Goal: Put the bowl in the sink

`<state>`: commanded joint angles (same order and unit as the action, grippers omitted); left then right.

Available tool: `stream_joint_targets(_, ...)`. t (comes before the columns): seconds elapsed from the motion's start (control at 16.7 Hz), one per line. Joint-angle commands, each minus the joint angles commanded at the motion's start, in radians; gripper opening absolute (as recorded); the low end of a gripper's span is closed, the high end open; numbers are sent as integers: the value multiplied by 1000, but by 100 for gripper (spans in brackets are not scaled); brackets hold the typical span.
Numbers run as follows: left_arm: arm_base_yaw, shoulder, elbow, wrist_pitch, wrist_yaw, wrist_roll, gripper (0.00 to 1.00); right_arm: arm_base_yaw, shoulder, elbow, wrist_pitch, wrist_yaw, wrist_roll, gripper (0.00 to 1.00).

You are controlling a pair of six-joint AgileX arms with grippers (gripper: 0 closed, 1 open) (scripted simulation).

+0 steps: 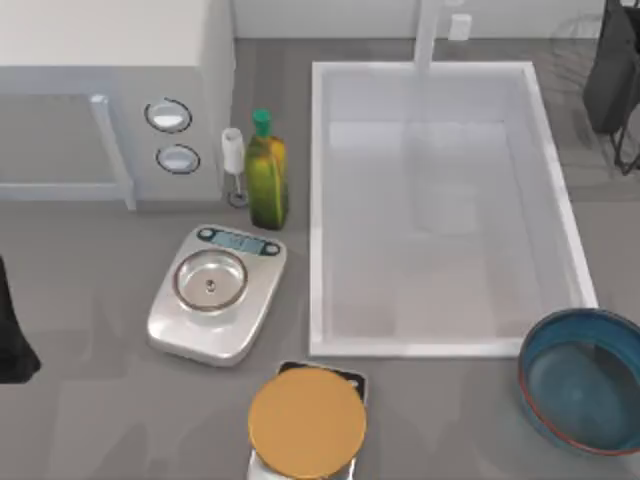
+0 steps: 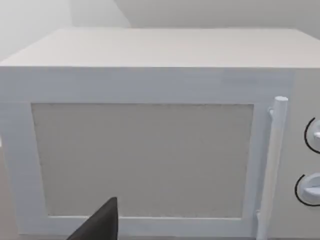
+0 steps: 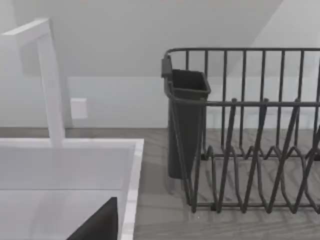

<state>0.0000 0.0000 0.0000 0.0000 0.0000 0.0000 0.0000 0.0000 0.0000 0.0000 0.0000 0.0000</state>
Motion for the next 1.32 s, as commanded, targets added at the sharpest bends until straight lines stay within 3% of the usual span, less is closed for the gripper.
stream_joint_targets(0.36,0,0,0,0,0,0,100,15,109,104,-106,0,16,100)
stream_joint_targets(1.02,0,0,0,0,0,0,100,100,1016,731,-849,9,106,100)
stream_joint_targets(1.32,0,0,0,0,0,0,100,131,1303,955,-1092,9,138,100)
